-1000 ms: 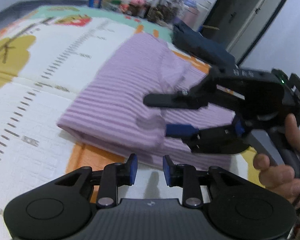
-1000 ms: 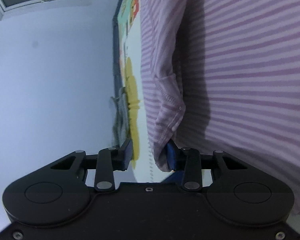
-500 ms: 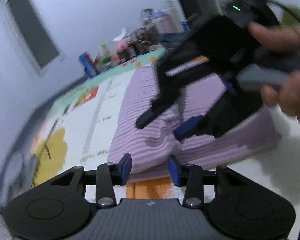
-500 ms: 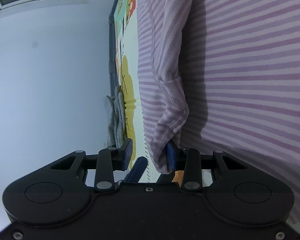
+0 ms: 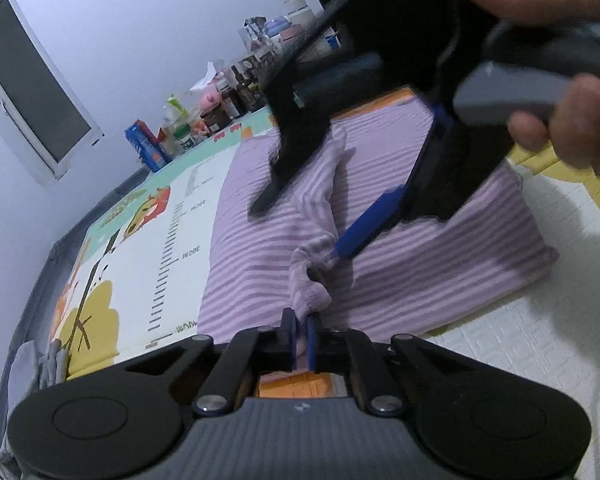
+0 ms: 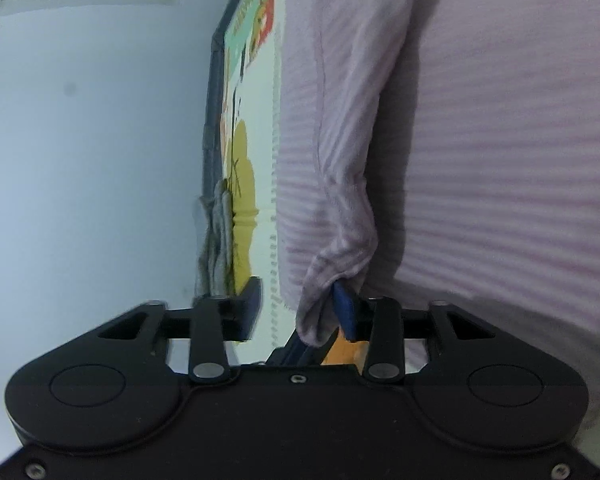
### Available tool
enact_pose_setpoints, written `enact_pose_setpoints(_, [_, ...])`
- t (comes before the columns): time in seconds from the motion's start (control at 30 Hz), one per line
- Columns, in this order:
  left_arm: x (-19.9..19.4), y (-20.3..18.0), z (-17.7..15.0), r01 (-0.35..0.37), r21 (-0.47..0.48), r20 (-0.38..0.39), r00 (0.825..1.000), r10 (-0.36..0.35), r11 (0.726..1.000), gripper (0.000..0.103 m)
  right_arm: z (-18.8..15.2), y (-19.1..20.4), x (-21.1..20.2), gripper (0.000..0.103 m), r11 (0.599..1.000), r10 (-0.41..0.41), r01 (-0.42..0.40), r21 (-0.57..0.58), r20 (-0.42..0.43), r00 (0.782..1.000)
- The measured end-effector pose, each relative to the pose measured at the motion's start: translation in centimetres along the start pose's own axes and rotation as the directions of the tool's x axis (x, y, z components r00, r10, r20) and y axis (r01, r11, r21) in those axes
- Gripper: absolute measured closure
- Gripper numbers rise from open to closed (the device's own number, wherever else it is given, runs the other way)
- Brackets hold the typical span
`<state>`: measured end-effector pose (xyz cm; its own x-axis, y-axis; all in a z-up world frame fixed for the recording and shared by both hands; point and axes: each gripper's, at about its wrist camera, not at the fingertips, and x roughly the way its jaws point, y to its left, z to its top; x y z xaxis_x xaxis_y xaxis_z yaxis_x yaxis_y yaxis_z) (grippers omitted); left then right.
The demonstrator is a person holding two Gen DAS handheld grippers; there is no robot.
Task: Fold clothes
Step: 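Lay the folded edge down with both grippers and open them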
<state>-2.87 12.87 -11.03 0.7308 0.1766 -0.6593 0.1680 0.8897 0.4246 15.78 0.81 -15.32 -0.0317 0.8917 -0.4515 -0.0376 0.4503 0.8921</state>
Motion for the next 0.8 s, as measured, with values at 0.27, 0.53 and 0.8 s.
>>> enact_pose_setpoints(0.27, [-0.2,1.6,-0.2,0.052,-0.064,0.018,0.999,-0.051,0.997,0.098,3.8,-1.3,-4.7,0.031,0.997,-0.021,0.000,0.078,0.261,0.965])
enact_pose_setpoints(0.53, [-0.7,2.3,-0.6,0.083,-0.084,0.028,0.996,-0.081,0.993,0.098,7.3,-1.5,-2.5,0.037,0.994,-0.103,0.087,0.067,0.282,0.954])
enact_pose_setpoints(0.8, [-1.1,3.5,-0.7,0.115,-0.120,0.043,0.993,-0.111,0.986,0.098,7.8,-1.4,0.8,0.088,0.991,-0.123,0.099,0.091,0.317,0.940])
